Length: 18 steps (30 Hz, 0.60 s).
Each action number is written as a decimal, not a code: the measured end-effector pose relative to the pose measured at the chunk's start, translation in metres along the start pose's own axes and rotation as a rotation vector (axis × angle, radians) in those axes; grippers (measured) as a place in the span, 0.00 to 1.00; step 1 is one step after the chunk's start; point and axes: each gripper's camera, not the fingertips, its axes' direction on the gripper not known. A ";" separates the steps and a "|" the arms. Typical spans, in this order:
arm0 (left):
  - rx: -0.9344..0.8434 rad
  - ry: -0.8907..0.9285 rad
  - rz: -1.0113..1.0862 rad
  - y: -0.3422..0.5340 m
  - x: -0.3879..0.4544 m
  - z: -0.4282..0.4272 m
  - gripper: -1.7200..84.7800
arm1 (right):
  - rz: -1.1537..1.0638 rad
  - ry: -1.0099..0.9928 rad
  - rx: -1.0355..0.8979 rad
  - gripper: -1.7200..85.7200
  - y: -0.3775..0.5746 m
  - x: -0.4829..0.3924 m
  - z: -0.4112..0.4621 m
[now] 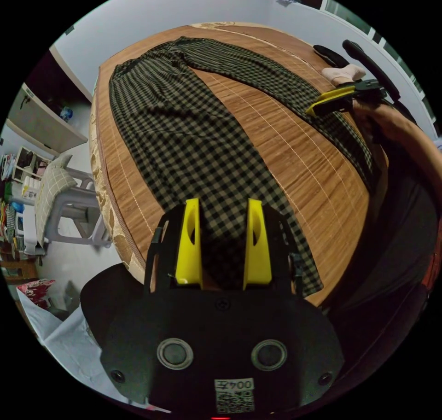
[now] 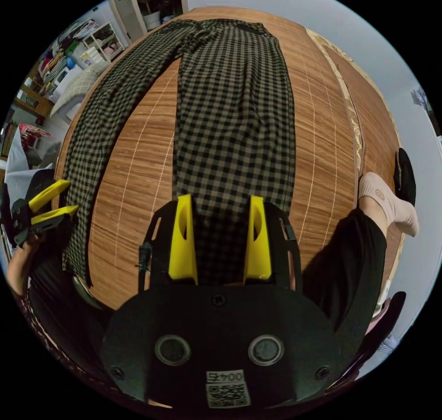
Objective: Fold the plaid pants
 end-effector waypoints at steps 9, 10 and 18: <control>-0.002 0.138 -0.009 -0.036 -0.008 -0.025 0.21 | 0.053 -0.172 -0.009 0.22 0.006 0.041 -0.033; 0.024 0.150 -0.026 -0.042 -0.015 -0.033 0.21 | 0.075 -0.205 0.075 0.21 0.006 0.053 -0.050; 0.143 0.168 -0.142 -0.119 -0.076 -0.068 0.17 | 0.215 -0.422 0.328 0.14 -0.012 0.138 -0.103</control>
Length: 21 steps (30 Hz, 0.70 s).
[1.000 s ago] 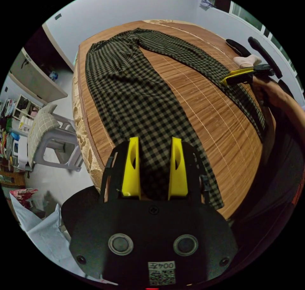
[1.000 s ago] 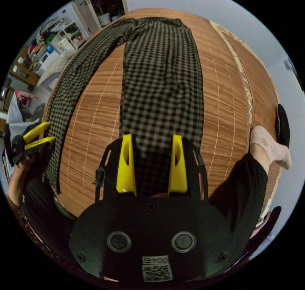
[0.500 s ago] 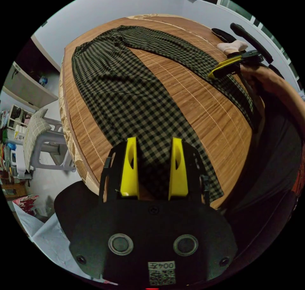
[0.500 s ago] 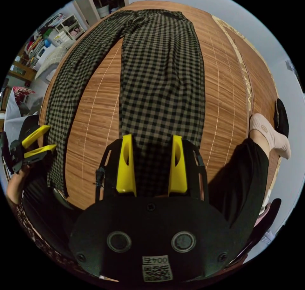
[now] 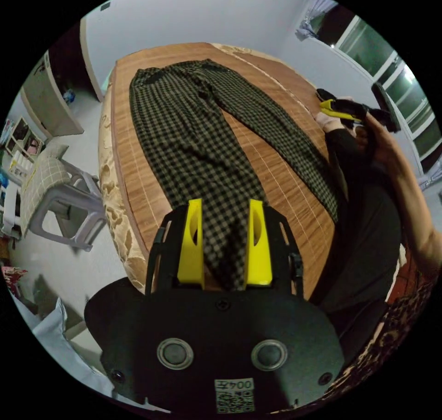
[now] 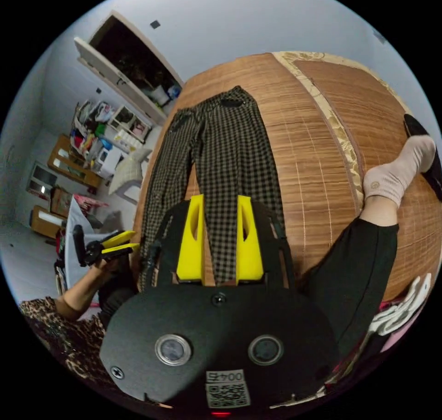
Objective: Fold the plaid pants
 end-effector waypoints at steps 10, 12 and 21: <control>0.133 -0.009 0.063 -0.276 0.021 0.009 0.16 | 0.103 -0.186 0.135 0.16 -0.004 0.052 0.018; 0.116 -0.012 0.075 -0.329 0.036 0.027 0.16 | 0.125 -0.206 0.133 0.16 -0.002 0.062 0.027; 0.017 -0.122 0.069 -0.507 0.089 0.121 0.18 | 0.205 -0.287 0.202 0.16 -0.014 0.096 0.028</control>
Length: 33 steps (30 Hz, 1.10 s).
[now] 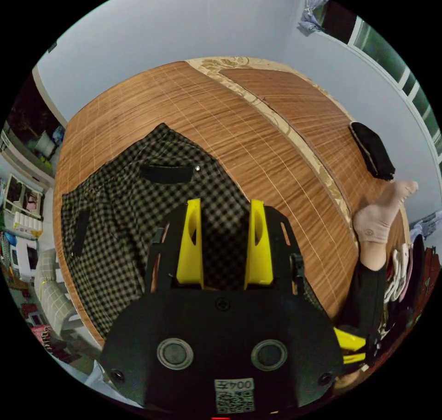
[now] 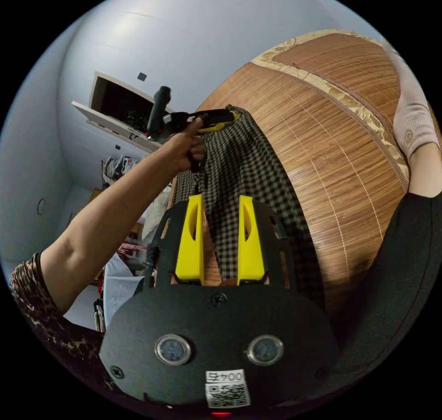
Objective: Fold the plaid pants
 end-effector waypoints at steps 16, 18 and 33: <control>-0.041 -0.068 -0.004 -0.068 -0.024 0.029 0.07 | -0.073 0.124 -0.031 0.18 0.009 -0.023 0.038; -0.007 -0.029 -0.020 -0.068 -0.037 0.015 0.06 | -0.095 0.175 -0.049 0.19 0.010 -0.029 0.044; 0.028 0.121 -0.148 -0.027 -0.154 -0.060 0.04 | -0.260 0.737 -0.585 0.11 0.064 -0.056 0.151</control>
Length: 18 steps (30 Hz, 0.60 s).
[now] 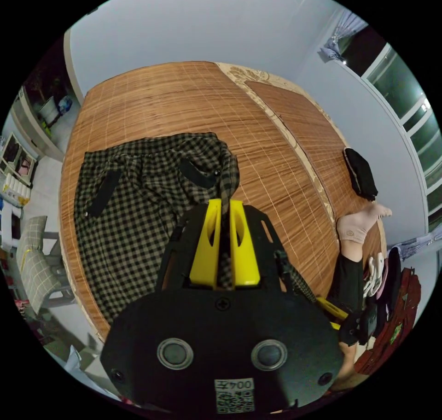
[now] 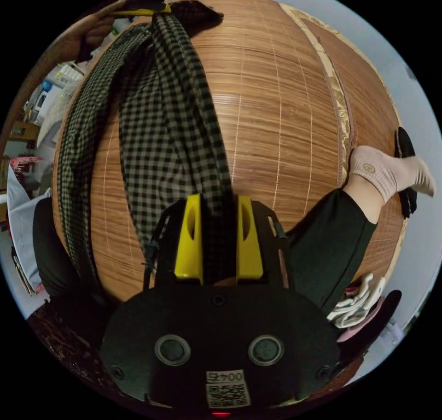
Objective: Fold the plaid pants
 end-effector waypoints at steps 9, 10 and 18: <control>0.047 0.025 -0.021 0.015 -0.066 -0.047 0.04 | -0.207 -0.264 0.136 0.03 0.042 -0.049 -0.052; 0.057 0.034 -0.024 0.018 -0.079 -0.055 0.04 | -0.236 -0.324 0.192 0.03 0.054 -0.054 -0.064; 0.105 0.187 -0.119 0.057 -0.184 -0.089 0.03 | -0.391 -0.630 0.405 0.04 0.091 -0.109 -0.101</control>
